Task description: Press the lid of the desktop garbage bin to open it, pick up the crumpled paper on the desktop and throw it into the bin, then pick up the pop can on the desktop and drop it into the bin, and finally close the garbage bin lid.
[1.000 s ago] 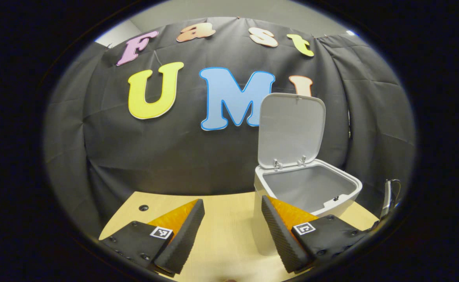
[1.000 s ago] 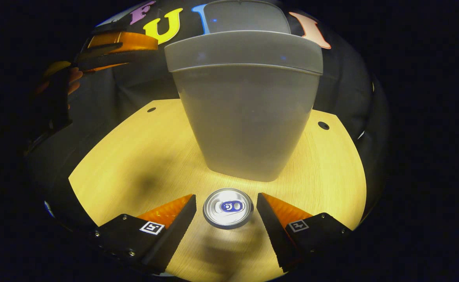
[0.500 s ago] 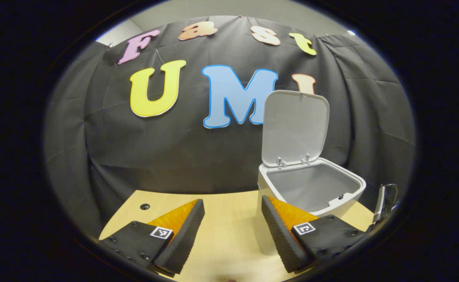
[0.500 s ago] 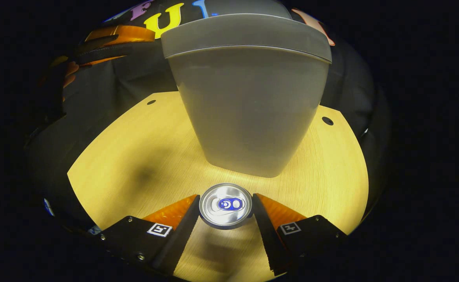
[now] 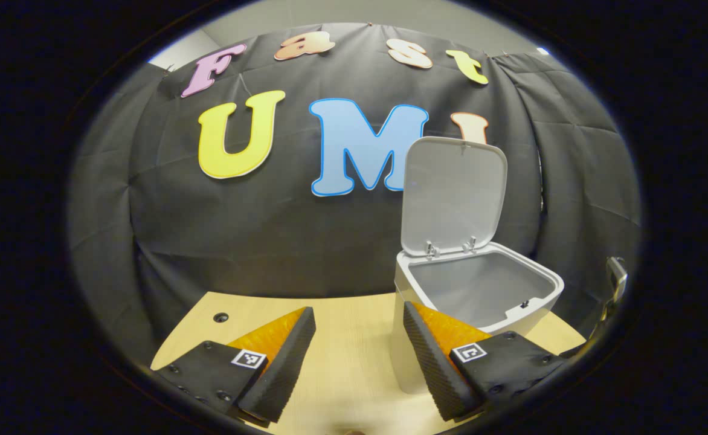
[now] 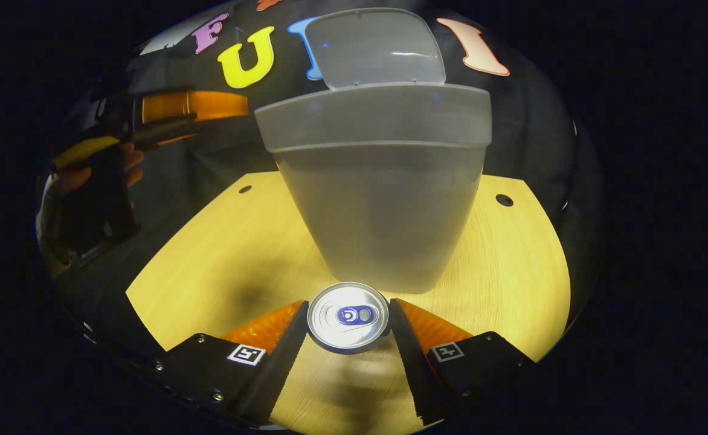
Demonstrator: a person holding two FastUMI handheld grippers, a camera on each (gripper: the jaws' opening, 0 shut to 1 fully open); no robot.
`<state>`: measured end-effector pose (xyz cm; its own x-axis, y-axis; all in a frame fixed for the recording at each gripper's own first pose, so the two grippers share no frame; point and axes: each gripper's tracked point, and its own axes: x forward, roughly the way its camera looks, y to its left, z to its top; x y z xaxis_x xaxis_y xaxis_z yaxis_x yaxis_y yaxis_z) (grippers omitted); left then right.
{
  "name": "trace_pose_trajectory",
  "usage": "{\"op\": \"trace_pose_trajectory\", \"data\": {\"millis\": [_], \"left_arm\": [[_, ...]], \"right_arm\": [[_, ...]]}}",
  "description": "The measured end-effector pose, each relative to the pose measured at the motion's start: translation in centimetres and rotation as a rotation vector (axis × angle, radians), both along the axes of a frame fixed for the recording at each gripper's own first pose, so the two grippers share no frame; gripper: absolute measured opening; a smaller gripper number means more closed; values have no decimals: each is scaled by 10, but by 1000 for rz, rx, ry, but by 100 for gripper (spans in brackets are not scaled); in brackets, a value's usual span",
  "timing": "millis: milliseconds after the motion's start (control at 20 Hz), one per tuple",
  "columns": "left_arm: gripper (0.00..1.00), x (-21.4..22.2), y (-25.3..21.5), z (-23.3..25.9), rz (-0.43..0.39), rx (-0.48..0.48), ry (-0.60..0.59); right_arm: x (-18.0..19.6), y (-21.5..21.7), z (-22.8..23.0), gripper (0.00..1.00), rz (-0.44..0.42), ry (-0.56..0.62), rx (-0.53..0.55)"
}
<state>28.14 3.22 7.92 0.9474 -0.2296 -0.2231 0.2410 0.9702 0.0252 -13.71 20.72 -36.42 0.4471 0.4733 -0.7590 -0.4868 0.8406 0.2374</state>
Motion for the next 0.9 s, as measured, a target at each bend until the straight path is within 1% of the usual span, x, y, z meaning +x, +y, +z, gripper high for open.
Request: {"op": "trace_pose_trajectory", "data": {"millis": [200, 550, 750, 900], "left_arm": [[100, -3, -1, -2, 0, -8, 7], [100, -6, -1, -4, 2, -14, 12], [100, -7, -1, -4, 3, -12, 9], [100, -8, -1, -4, 2, -15, 11]], "right_arm": [[22, 4, 47, 84, -18, -81, 63], [57, 13, 154, 84, -34, -234, 185], [66, 17, 197, 84, -48, -287, 253], [73, 15, 214, 84, -70, -310, 287]]}}
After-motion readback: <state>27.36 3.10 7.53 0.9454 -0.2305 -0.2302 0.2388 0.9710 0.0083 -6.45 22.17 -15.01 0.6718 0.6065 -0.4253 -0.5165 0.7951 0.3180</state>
